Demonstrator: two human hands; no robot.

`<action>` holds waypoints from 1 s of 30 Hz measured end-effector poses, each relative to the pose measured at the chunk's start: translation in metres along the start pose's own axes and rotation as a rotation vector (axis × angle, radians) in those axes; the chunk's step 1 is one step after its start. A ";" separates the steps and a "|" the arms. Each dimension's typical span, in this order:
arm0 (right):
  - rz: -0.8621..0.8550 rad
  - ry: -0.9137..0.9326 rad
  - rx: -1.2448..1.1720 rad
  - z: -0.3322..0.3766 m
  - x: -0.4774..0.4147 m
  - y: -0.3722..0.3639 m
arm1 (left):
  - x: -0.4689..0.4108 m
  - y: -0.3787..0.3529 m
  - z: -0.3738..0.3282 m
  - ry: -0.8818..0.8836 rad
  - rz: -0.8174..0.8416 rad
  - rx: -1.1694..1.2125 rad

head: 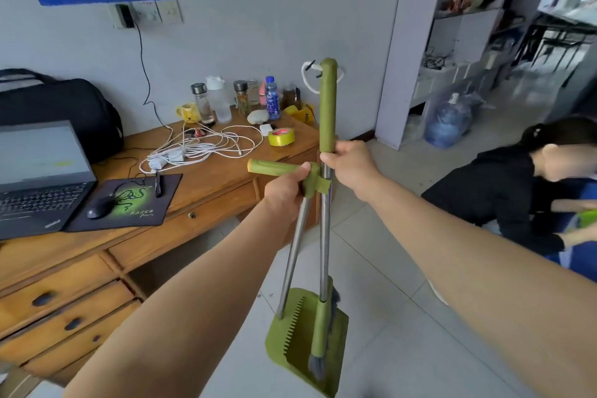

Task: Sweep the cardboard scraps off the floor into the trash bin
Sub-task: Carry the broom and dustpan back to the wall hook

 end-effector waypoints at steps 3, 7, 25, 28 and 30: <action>-0.013 0.006 -0.015 -0.011 -0.048 0.012 | -0.042 -0.029 -0.007 -0.015 0.006 -0.010; -0.016 -0.003 -0.033 -0.024 -0.116 0.032 | -0.096 -0.074 -0.018 -0.014 0.019 -0.011; -0.099 -0.063 0.075 -0.089 -0.392 0.098 | -0.351 -0.238 -0.032 0.048 0.077 0.058; -0.124 -0.081 0.098 -0.099 -0.446 0.103 | -0.404 -0.264 -0.040 0.060 0.104 0.047; -0.138 -0.100 0.101 -0.104 -0.482 0.107 | -0.438 -0.281 -0.047 0.070 0.118 0.056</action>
Point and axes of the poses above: each hand's wrist, its own x-axis away from the middle knuckle, its own y-axis out of the back of the hand, z = x × y, the point moved 2 cm from there along -x, towards the middle knuckle, and after that the axes turned 3 degrees about x, right-handed, at the moved point
